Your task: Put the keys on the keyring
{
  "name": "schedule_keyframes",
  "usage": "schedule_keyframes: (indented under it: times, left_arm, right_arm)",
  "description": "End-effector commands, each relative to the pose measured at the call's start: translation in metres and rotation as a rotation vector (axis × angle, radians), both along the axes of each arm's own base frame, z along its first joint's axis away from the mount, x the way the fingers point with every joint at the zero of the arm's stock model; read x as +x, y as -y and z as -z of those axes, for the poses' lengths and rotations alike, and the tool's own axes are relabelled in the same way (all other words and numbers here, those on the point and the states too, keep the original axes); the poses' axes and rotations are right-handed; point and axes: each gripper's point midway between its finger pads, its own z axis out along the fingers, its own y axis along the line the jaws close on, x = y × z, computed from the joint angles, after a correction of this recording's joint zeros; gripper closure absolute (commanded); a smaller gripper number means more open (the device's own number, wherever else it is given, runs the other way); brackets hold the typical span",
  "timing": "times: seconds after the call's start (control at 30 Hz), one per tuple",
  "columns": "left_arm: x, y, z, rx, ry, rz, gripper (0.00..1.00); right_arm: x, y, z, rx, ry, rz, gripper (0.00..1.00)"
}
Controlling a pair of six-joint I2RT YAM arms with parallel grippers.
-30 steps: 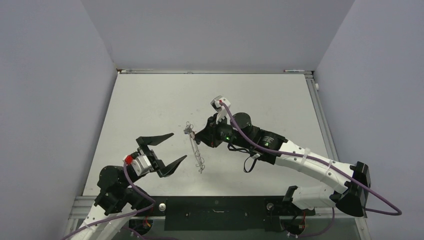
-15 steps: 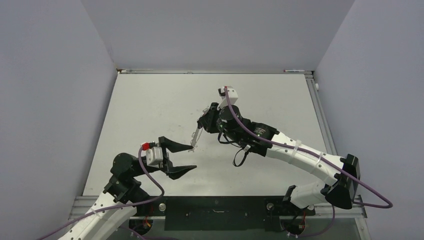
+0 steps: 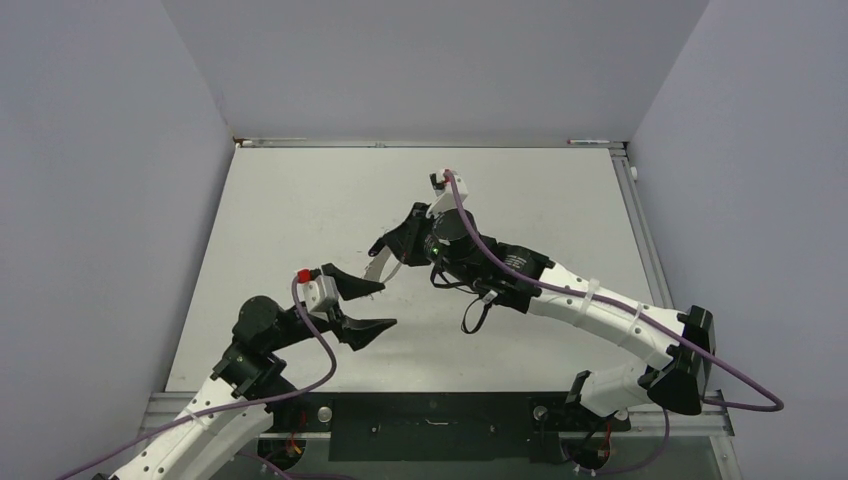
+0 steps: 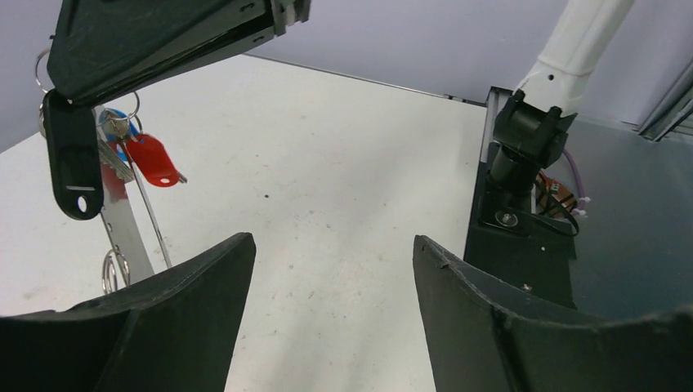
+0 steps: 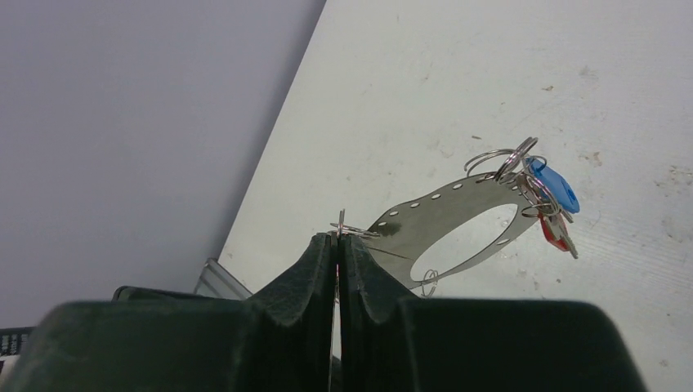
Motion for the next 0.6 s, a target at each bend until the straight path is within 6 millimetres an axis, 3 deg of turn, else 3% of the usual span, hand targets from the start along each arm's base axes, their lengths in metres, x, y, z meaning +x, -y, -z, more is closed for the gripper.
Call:
schedule_keyframes:
  times: [0.0, 0.57]
  left_arm:
    - [0.014, -0.007, -0.019, -0.014, 0.032, -0.091, 0.32]
    - [0.031, -0.025, -0.021, 0.001, 0.071, -0.237, 0.34]
  right_arm:
    - [-0.017, -0.012, -0.049, 0.165, 0.044, -0.063, 0.95]
    - [-0.049, -0.022, -0.052, 0.167, 0.03, -0.246, 0.95]
